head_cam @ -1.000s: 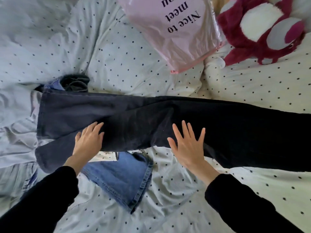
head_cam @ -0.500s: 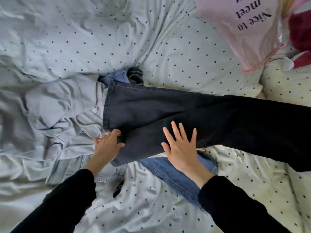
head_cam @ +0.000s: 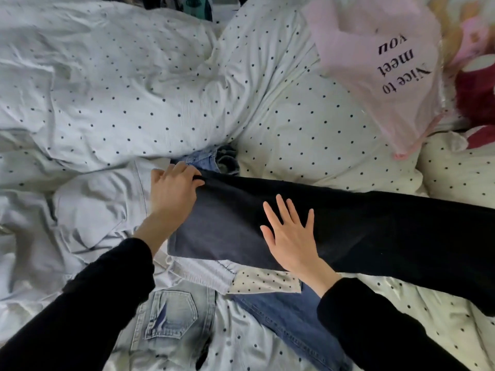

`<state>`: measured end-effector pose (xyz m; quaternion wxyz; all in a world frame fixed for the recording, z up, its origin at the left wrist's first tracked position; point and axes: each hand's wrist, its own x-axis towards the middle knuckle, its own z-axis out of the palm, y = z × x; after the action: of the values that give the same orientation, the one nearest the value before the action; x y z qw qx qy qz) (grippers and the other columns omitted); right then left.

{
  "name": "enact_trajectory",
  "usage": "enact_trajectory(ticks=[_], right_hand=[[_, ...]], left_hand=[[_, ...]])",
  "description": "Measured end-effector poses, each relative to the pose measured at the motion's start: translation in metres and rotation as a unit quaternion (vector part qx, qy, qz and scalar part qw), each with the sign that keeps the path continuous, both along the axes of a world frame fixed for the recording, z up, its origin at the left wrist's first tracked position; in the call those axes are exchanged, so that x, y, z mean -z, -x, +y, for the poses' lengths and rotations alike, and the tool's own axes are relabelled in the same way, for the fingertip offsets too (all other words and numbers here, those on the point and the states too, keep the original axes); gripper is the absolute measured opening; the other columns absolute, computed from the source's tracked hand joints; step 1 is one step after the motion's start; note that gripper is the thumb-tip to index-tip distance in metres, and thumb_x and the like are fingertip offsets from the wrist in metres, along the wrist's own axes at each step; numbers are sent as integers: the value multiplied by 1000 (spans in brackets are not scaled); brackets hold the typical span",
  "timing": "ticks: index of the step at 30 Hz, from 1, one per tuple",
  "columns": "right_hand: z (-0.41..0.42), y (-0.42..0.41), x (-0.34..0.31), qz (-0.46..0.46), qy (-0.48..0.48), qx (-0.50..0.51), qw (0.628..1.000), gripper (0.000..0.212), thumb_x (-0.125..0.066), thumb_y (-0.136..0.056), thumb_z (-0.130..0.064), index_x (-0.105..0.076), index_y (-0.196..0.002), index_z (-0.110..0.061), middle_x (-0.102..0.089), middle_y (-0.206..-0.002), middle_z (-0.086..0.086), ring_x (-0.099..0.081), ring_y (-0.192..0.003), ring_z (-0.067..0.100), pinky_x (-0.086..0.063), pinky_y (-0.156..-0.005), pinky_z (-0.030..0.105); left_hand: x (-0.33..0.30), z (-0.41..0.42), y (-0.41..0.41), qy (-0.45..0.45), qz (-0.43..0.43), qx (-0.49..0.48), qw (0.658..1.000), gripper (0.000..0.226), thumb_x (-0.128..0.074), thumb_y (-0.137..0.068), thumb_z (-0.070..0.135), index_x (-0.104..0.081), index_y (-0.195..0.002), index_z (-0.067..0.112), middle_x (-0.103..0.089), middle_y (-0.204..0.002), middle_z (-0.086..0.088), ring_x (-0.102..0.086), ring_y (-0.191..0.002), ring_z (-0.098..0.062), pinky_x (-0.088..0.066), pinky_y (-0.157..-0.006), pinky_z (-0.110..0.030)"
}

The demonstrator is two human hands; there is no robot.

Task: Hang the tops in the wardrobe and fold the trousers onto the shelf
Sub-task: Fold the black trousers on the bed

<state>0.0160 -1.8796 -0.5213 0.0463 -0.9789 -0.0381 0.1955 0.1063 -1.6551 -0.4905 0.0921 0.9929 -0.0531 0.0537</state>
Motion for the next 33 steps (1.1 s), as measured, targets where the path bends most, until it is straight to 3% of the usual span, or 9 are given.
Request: enact_trajectory(ticks=[2, 5, 10, 12, 15, 22, 26, 29, 33], right_hand=[[-2, -15, 6, -30, -6, 1, 1000, 57, -26, -92, -45, -48, -137, -19, -46, -142, 13, -46, -129, 33, -36, -93, 67], [-5, -31, 18, -39, -20, 4, 999, 64, -27, -89, -52, -44, -140, -15, -47, -142, 13, -45, -130, 33, -33, -96, 67], [-6, -48, 38, -16, -52, -14, 998, 85, 1, -81, -66, -20, -150, -21, -32, -152, 2, -21, -143, 24, -4, -113, 58], [-7, -55, 39, -36, -95, 39, 994, 71, -2, -90, -55, -32, -145, -23, -43, -145, -3, -29, -138, 18, -3, -114, 51], [-14, -65, 37, -45, -104, 58, 992, 42, -26, -102, -35, -48, -136, -23, -51, -134, -5, -36, -129, 19, -9, -113, 47], [-5, -84, 27, 25, -129, 52, 990, 34, -49, -95, -37, -56, -124, -20, -44, -133, -2, -30, -130, 21, -11, -113, 53], [-2, -90, 12, 4, -176, 35, 984, 23, -50, -96, -29, -57, -113, -15, -58, -116, 1, -48, -116, 21, -21, -111, 44], [0, -95, 5, -71, -127, 35, 989, 24, -45, -98, -29, -54, -112, -11, -67, -86, 3, -62, -85, 24, -37, -86, 36], [3, -95, 9, -331, -73, 22, 941, 12, -62, -84, -22, -58, -78, -12, -56, -57, -3, -54, -55, 22, -39, -68, 36]], left_hand=[[9, -5, -20, 7, 14, -19, 1000, 19, -55, -93, 20, -67, -103, 9, -62, -103, -11, -55, -101, -32, -31, -87, -43], [30, -4, -26, 37, 31, -43, 998, 20, -51, -95, 17, -63, -109, 8, -58, -108, -14, -54, -102, -35, -34, -86, -43], [61, 3, -28, 39, 94, -86, 991, 24, -51, -96, 21, -58, -113, 6, -52, -113, -17, -52, -101, -38, -39, -81, -45], [71, 4, -28, 27, 81, -80, 993, 25, -51, -96, 20, -59, -113, 3, -53, -111, -19, -51, -102, -39, -36, -84, -46], [79, 4, -24, 36, 41, -75, 996, 20, -55, -93, 15, -61, -107, 0, -56, -105, -21, -51, -101, -40, -34, -82, -48], [68, 15, -18, 42, -65, -39, 996, 13, -56, -90, 8, -58, -99, -1, -57, -94, -23, -54, -85, -41, -36, -70, -49], [63, 19, -20, 62, -65, -37, 995, 13, -57, -90, 6, -57, -101, -2, -55, -95, -26, -53, -87, -44, -39, -71, -51], [60, 17, -23, 88, -49, -46, 994, 15, -57, -91, 8, -58, -103, -2, -55, -99, -26, -53, -90, -44, -41, -73, -52], [54, 16, -32, 154, -52, -50, 985, 18, -55, -93, 13, -58, -105, 0, -54, -103, -24, -53, -90, -41, -43, -75, -49]])
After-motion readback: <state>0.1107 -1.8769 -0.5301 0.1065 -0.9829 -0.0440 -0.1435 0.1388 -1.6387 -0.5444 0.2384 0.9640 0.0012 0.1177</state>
